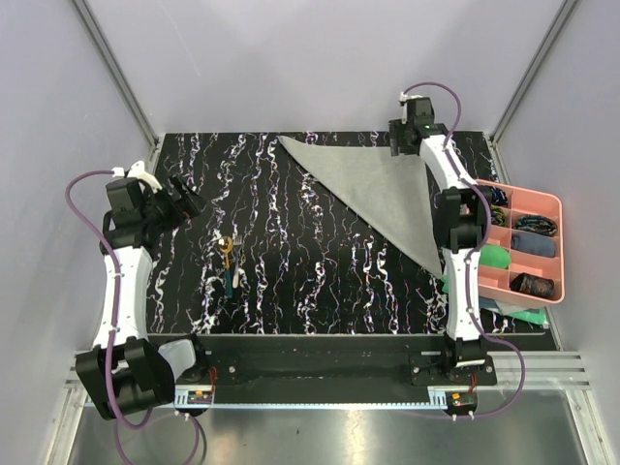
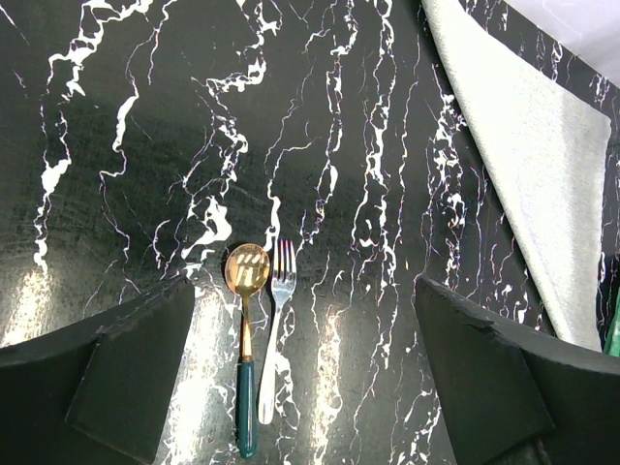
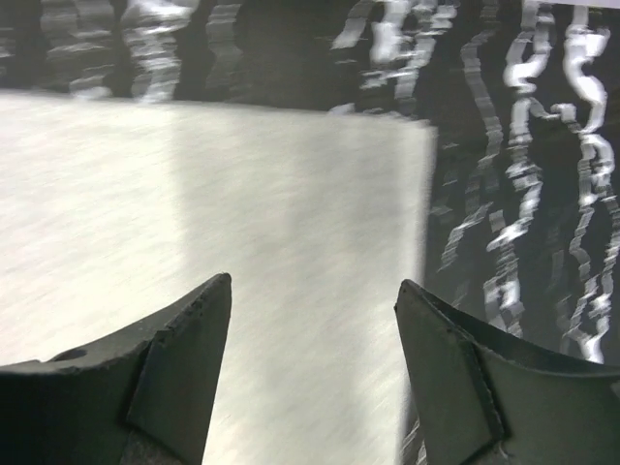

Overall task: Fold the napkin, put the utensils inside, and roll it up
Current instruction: Fold the napkin, then grab a utensil with the right arm

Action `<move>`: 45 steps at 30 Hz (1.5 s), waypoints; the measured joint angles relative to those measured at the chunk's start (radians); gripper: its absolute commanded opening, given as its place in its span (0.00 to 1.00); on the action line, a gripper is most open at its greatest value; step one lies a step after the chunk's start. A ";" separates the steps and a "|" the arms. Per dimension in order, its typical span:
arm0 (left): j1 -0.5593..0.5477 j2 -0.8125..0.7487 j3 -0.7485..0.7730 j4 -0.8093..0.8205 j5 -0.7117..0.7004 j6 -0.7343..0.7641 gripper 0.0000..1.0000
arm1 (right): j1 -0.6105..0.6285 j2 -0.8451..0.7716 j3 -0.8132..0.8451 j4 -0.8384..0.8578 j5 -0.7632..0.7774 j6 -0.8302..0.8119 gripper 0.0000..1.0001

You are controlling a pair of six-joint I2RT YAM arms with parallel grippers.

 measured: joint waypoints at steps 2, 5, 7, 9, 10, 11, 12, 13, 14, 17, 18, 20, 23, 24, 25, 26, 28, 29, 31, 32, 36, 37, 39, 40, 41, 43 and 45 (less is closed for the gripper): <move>0.000 -0.001 -0.006 0.005 -0.003 0.000 0.99 | 0.042 -0.080 -0.081 0.006 -0.017 0.024 0.73; -0.003 -0.001 -0.017 0.006 -0.020 0.001 0.99 | 0.141 -0.214 -0.221 0.025 -0.060 0.090 0.72; -0.012 -0.001 -0.019 0.003 -0.050 0.001 0.99 | 0.219 -0.298 -0.330 0.065 -0.098 0.146 0.71; -0.021 -0.001 -0.019 0.002 -0.073 0.001 0.99 | 0.329 -0.388 -0.472 0.124 -0.155 0.223 0.69; -0.023 -0.001 -0.019 0.002 -0.082 0.000 0.99 | 0.369 -0.408 -0.511 0.137 -0.178 0.253 0.68; -0.026 -0.001 -0.019 0.002 -0.092 0.000 0.99 | 0.430 -0.426 -0.559 0.168 -0.214 0.298 0.68; -0.027 -0.001 -0.019 0.002 -0.100 0.000 0.99 | 0.485 -0.428 -0.585 0.187 -0.241 0.331 0.66; -0.028 -0.001 -0.019 0.002 -0.108 0.000 0.99 | 0.521 -0.425 -0.600 0.201 -0.254 0.355 0.65; -0.027 -0.001 -0.019 0.002 -0.116 0.000 0.99 | 0.567 -0.414 -0.608 0.209 -0.270 0.381 0.65; -0.027 -0.001 -0.019 0.002 -0.129 -0.002 0.99 | 0.688 -0.357 -0.600 0.238 -0.298 0.446 0.65; -0.027 -0.001 -0.019 0.002 -0.132 -0.002 0.99 | 0.723 -0.335 -0.592 0.242 -0.298 0.462 0.65; -0.027 -0.005 -0.019 0.001 -0.140 -0.002 0.99 | 0.778 -0.293 -0.571 0.247 -0.297 0.487 0.64; -0.027 -0.029 -0.019 -0.003 -0.153 -0.002 0.99 | 0.828 -0.237 -0.530 0.246 -0.292 0.520 0.64; -0.027 -0.040 -0.019 -0.003 -0.156 -0.001 0.99 | 0.840 -0.216 -0.511 0.244 -0.286 0.528 0.64; -0.026 -0.056 -0.019 -0.003 -0.159 -0.001 0.99 | 0.850 -0.193 -0.486 0.243 -0.278 0.535 0.63; -0.025 -0.068 -0.019 -0.004 -0.162 -0.001 0.99 | 0.858 -0.172 -0.460 0.236 -0.268 0.541 0.63; -0.025 -0.087 -0.019 -0.004 -0.164 -0.001 0.99 | 0.867 -0.127 -0.400 0.224 -0.248 0.547 0.62; -0.024 -0.093 -0.019 -0.003 -0.164 -0.001 0.99 | 0.873 -0.104 -0.364 0.209 -0.233 0.549 0.62; -0.023 -0.098 -0.019 -0.003 -0.163 -0.002 0.99 | 0.882 -0.056 -0.284 0.167 -0.195 0.549 0.62; -0.022 -0.098 -0.019 -0.004 -0.161 -0.002 0.99 | 0.888 -0.032 -0.244 0.147 -0.178 0.548 0.61; -0.022 -0.100 -0.019 -0.006 -0.153 -0.002 0.99 | 0.911 0.043 -0.098 0.055 -0.103 0.545 0.60; -0.022 -0.101 -0.019 -0.006 -0.151 -0.002 0.99 | 0.918 0.068 -0.051 0.024 -0.080 0.543 0.60; -0.022 -0.108 -0.019 -0.006 -0.150 -0.002 0.99 | 0.930 0.105 0.009 -0.016 -0.051 0.539 0.59; -0.022 -0.114 -0.019 -0.006 -0.150 -0.002 0.99 | 0.936 0.123 0.040 -0.032 -0.033 0.534 0.59; -0.022 -0.121 -0.019 -0.006 -0.150 -0.002 0.99 | 0.941 0.138 0.072 -0.048 -0.023 0.532 0.59; -0.022 -0.132 -0.019 -0.006 -0.149 -0.002 0.99 | 0.951 0.160 0.110 -0.072 0.002 0.526 0.57; -0.022 -0.141 -0.019 -0.006 -0.147 -0.002 0.99 | 0.958 0.179 0.146 -0.096 0.028 0.520 0.56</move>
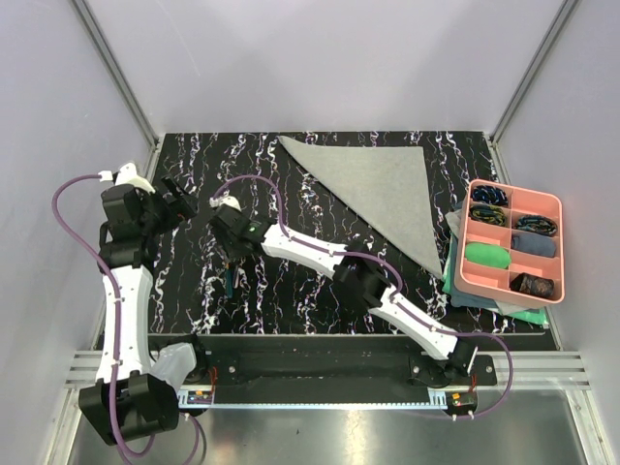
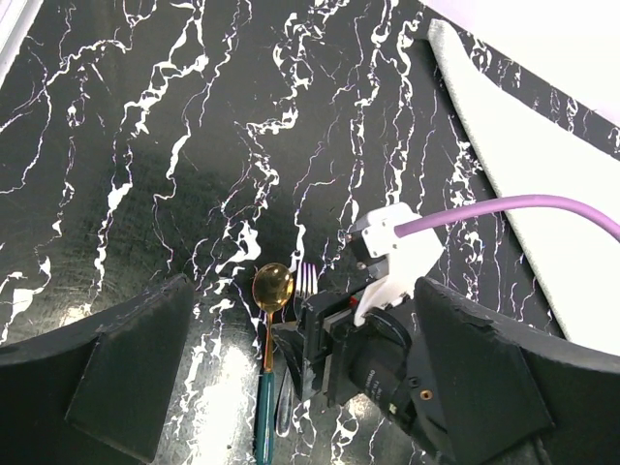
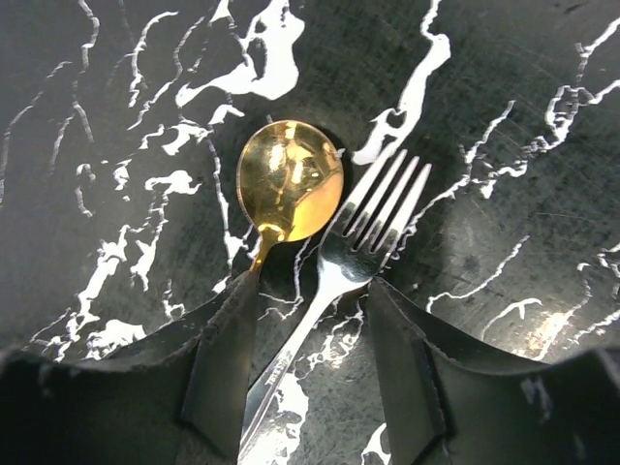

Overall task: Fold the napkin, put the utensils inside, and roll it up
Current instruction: Grab a utensil with the right arm

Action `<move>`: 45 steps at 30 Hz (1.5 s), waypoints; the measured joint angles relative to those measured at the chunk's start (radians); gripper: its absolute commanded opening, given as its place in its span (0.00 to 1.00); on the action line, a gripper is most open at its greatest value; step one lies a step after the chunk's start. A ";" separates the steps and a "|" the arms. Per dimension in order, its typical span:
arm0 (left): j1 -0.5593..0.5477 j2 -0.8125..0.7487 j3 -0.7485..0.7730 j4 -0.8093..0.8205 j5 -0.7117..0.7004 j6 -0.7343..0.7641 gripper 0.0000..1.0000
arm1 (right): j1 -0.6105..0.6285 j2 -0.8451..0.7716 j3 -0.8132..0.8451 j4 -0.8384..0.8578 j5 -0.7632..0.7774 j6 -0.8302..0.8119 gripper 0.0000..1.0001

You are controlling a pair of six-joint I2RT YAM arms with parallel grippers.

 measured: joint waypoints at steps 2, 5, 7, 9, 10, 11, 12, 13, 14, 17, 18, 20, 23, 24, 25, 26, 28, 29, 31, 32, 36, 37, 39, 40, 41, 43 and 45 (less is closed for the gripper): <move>0.000 -0.005 0.000 0.000 0.002 0.000 0.99 | 0.005 0.010 0.018 -0.014 0.027 -0.006 0.52; 0.000 -0.005 0.000 0.000 0.005 -0.002 0.99 | 0.006 0.013 0.021 -0.027 0.067 -0.019 0.47; 0.000 -0.005 0.000 0.000 0.008 -0.003 0.99 | 0.006 0.013 0.018 -0.032 0.097 -0.031 0.45; 0.000 -0.005 0.000 0.000 0.009 -0.003 0.99 | 0.006 0.013 0.014 -0.031 0.117 -0.044 0.41; 0.000 -0.005 0.000 0.000 0.009 -0.003 0.99 | 0.006 0.013 0.011 -0.031 0.125 -0.053 0.39; 0.000 -0.005 0.000 0.000 0.009 -0.004 0.99 | 0.006 0.013 0.010 -0.030 0.132 -0.058 0.33; 0.000 -0.005 0.000 0.000 0.009 -0.004 0.99 | 0.005 0.013 0.008 -0.030 0.138 -0.063 0.30; 0.000 -0.005 0.000 0.000 0.010 -0.005 0.99 | 0.005 0.011 0.002 -0.026 0.147 -0.070 0.28; 0.000 -0.005 0.000 0.000 0.012 -0.005 0.99 | 0.003 0.006 -0.008 -0.021 0.153 -0.074 0.27; 0.000 -0.005 0.000 0.000 0.019 -0.006 0.99 | -0.004 -0.023 -0.069 0.004 0.157 -0.077 0.23; 0.000 -0.005 0.000 0.000 0.021 -0.007 0.99 | -0.009 -0.038 -0.097 0.014 0.158 -0.077 0.19; 0.000 -0.005 0.000 0.001 0.027 -0.008 0.99 | -0.022 -0.084 -0.183 0.049 0.156 -0.077 0.15; 0.000 -0.005 0.000 0.001 0.034 -0.011 0.99 | -0.059 -0.184 -0.366 0.118 0.146 -0.072 0.10; 0.000 -0.005 0.000 0.001 0.035 -0.011 0.99 | -0.075 -0.238 -0.459 0.146 0.135 -0.071 0.08; 0.000 -0.005 0.000 0.001 0.037 -0.012 0.99 | -0.088 -0.250 -0.479 0.150 0.133 -0.071 0.05; 0.000 -0.005 0.000 0.001 0.039 -0.014 0.99 | -0.107 -0.289 -0.552 0.188 0.116 -0.072 0.01; 0.000 -0.005 0.000 0.001 0.043 -0.014 0.99 | -0.143 -0.364 -0.679 0.237 0.090 -0.074 0.00; 0.000 -0.005 0.000 0.002 0.045 -0.014 0.99 | -0.161 -0.398 -0.737 0.263 0.076 -0.076 0.00; 0.000 -0.004 0.000 0.003 0.050 -0.015 0.99 | -0.190 -0.450 -0.821 0.290 0.061 -0.081 0.00; 0.000 -0.003 0.000 0.004 0.051 -0.015 0.99 | -0.201 -0.471 -0.852 0.297 0.056 -0.086 0.00; 0.000 -0.002 0.000 0.008 0.058 -0.015 0.99 | -0.223 -0.525 -0.927 0.302 0.039 -0.110 0.00; 0.000 -0.002 0.000 0.008 0.058 -0.015 0.99 | -0.228 -0.537 -0.941 0.296 0.032 -0.117 0.00; 0.000 -0.001 0.000 0.008 0.059 -0.015 0.99 | -0.243 -0.557 -0.966 0.287 0.014 -0.132 0.00; 0.000 0.000 0.000 0.008 0.060 -0.015 0.99 | -0.250 -0.565 -0.974 0.283 0.013 -0.138 0.00; 0.000 0.001 0.000 0.008 0.061 -0.015 0.99 | -0.260 -0.574 -0.985 0.278 0.013 -0.152 0.00; 0.000 0.005 0.000 0.009 0.061 -0.015 0.99 | -0.285 -0.589 -1.000 0.261 0.013 -0.180 0.00; 0.000 0.008 0.000 0.009 0.061 -0.015 0.99 | -0.312 -0.602 -1.007 0.246 0.013 -0.217 0.00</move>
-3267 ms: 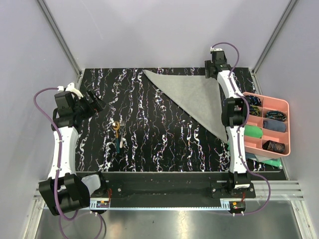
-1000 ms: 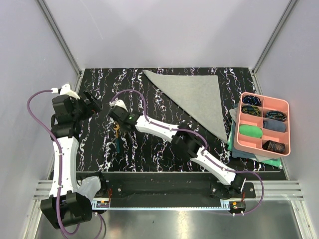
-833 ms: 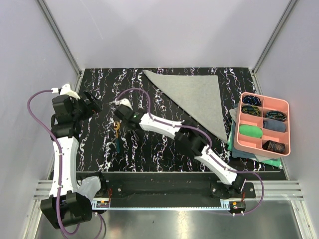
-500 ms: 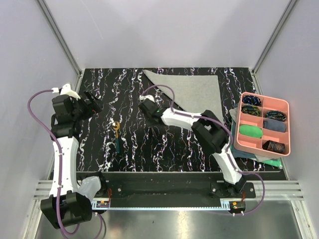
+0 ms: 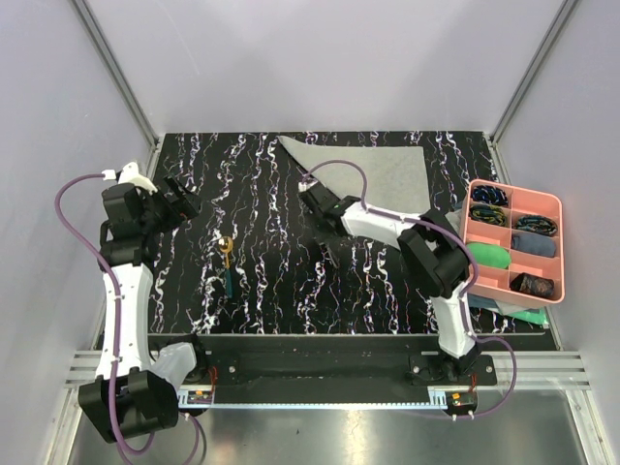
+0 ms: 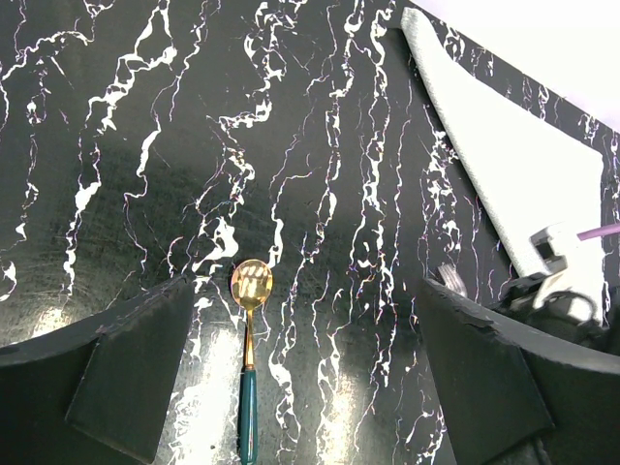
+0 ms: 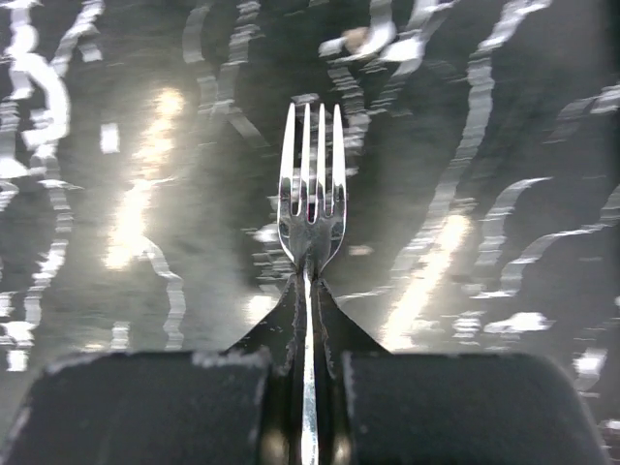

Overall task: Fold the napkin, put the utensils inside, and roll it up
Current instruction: Grab a utensil with the right arm, then place the utensil onto the napkin

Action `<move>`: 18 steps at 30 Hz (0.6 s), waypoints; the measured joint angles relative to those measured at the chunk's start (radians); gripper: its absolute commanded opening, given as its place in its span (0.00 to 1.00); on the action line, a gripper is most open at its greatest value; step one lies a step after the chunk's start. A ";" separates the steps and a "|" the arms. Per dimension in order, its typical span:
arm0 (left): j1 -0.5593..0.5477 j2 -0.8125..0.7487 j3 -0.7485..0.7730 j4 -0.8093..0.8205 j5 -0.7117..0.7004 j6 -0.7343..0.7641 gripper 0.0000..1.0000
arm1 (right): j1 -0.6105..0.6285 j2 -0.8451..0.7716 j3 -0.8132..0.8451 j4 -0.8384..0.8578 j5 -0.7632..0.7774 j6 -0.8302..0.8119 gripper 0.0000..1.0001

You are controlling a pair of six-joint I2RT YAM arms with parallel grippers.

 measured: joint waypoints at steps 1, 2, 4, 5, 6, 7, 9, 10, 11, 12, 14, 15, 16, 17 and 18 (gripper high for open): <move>0.000 0.002 0.000 0.000 0.000 0.000 0.99 | -0.011 -0.005 -0.001 -0.005 0.000 -0.016 0.00; 0.000 0.003 0.000 0.000 0.000 0.000 0.99 | -0.026 -0.011 -0.001 -0.007 -0.003 -0.040 0.00; 0.000 0.005 0.000 0.000 0.000 0.000 0.99 | -0.055 -0.025 -0.001 -0.006 -0.018 -0.088 0.00; 0.000 0.005 0.000 0.000 0.000 0.000 0.99 | -0.070 -0.032 -0.001 -0.005 -0.028 -0.115 0.00; 0.000 0.007 0.000 0.001 0.001 0.000 0.99 | -0.085 -0.039 -0.001 -0.005 -0.039 -0.142 0.00; 0.000 0.009 0.000 0.002 0.001 0.000 0.99 | -0.100 -0.045 -0.001 -0.002 -0.054 -0.167 0.00; 0.000 0.016 0.000 0.003 0.003 0.000 0.99 | -0.135 -0.058 -0.001 0.005 -0.083 -0.225 0.00; 0.000 0.021 0.000 0.003 0.004 0.000 0.99 | -0.156 -0.064 -0.001 0.010 -0.097 -0.258 0.00; 0.000 0.025 0.000 0.004 0.007 0.000 0.99 | -0.175 -0.068 -0.001 0.016 -0.111 -0.288 0.00; 0.000 0.030 0.000 0.005 0.010 0.000 0.99 | -0.191 -0.070 -0.001 0.021 -0.121 -0.310 0.00; 0.000 0.038 0.000 0.006 0.015 0.000 0.99 | -0.231 -0.071 0.004 0.028 -0.146 -0.363 0.00; 0.000 0.042 0.000 0.006 0.018 0.000 0.99 | -0.248 -0.071 0.008 0.029 -0.158 -0.383 0.00; 0.000 0.045 0.000 0.006 0.019 0.000 0.99 | -0.272 -0.071 0.017 0.029 -0.175 -0.407 0.00; 0.000 0.048 0.000 0.006 0.021 0.000 0.99 | -0.294 -0.070 0.029 0.031 -0.187 -0.428 0.00; 0.000 0.050 0.000 0.006 0.023 0.000 0.99 | -0.316 -0.069 0.045 0.031 -0.199 -0.447 0.00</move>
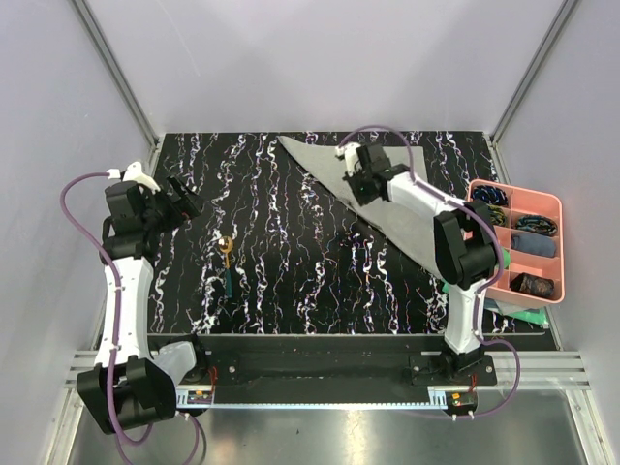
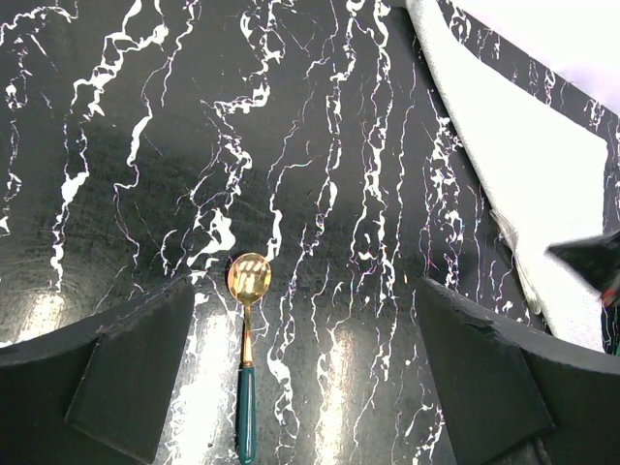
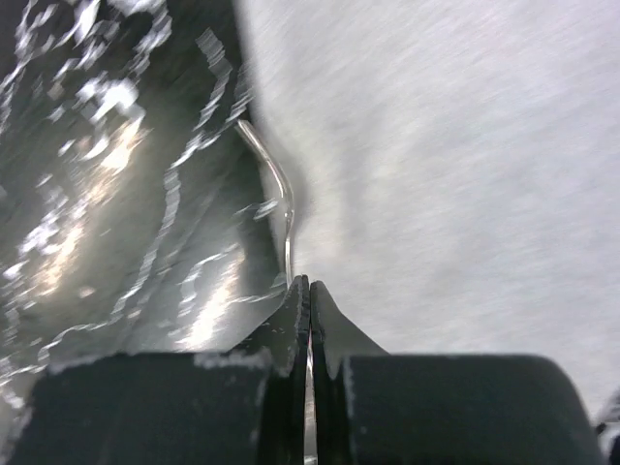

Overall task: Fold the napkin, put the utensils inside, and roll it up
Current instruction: Place the utensil onto the napkin

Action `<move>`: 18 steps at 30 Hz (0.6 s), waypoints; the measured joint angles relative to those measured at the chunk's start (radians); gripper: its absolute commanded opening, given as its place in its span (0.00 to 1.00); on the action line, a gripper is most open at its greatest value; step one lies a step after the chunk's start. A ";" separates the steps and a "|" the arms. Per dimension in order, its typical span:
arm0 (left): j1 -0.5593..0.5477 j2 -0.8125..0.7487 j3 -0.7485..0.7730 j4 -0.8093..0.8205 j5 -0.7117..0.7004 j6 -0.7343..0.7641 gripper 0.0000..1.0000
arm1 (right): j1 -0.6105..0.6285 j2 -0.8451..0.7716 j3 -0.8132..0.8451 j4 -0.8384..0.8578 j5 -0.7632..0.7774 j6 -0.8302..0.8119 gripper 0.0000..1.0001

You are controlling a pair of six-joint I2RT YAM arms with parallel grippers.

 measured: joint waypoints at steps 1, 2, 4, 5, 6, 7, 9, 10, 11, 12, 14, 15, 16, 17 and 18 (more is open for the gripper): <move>0.000 0.002 0.000 0.000 0.002 0.000 0.99 | -0.020 0.002 0.019 0.002 -0.012 -0.018 0.00; 0.000 0.003 0.000 0.001 0.004 0.000 0.99 | -0.039 0.005 0.039 0.007 -0.021 -0.037 0.00; 0.000 0.007 0.000 0.001 0.007 0.000 0.99 | -0.071 0.018 0.079 0.015 -0.039 -0.069 0.00; 0.000 0.010 0.000 0.002 0.010 -0.001 0.99 | -0.085 0.029 0.102 0.021 -0.043 -0.087 0.00; 0.000 0.012 0.000 0.002 0.013 -0.002 0.99 | -0.097 0.041 0.123 0.023 -0.048 -0.101 0.00; 0.000 0.014 0.000 0.002 0.015 -0.002 0.99 | -0.108 0.058 0.146 0.024 -0.056 -0.115 0.00; 0.000 0.018 0.000 0.004 0.019 -0.002 0.99 | -0.119 0.085 0.173 0.018 -0.069 -0.125 0.01; 0.000 0.018 0.000 0.004 0.019 -0.003 0.99 | -0.122 0.097 0.181 0.013 -0.087 -0.126 0.05; 0.000 0.019 0.000 0.004 0.020 -0.003 0.99 | -0.124 0.104 0.183 0.008 -0.105 -0.125 0.07; 0.001 0.020 0.000 0.005 0.021 -0.003 0.99 | -0.125 0.108 0.182 -0.006 -0.125 -0.120 0.11; 0.001 0.021 0.000 0.005 0.024 -0.005 0.99 | -0.124 0.110 0.175 -0.023 -0.167 -0.103 0.18; 0.001 0.022 0.000 0.007 0.027 -0.006 0.99 | -0.124 0.110 0.169 -0.027 -0.185 -0.092 0.20; 0.001 0.026 0.000 0.007 0.031 -0.010 0.99 | -0.124 0.110 0.161 -0.031 -0.203 -0.081 0.21; 0.001 0.026 0.000 0.007 0.034 -0.011 0.99 | -0.123 0.110 0.155 -0.034 -0.211 -0.076 0.23; 0.001 0.028 0.000 0.007 0.039 -0.014 0.99 | -0.123 0.110 0.142 -0.037 -0.222 -0.066 0.24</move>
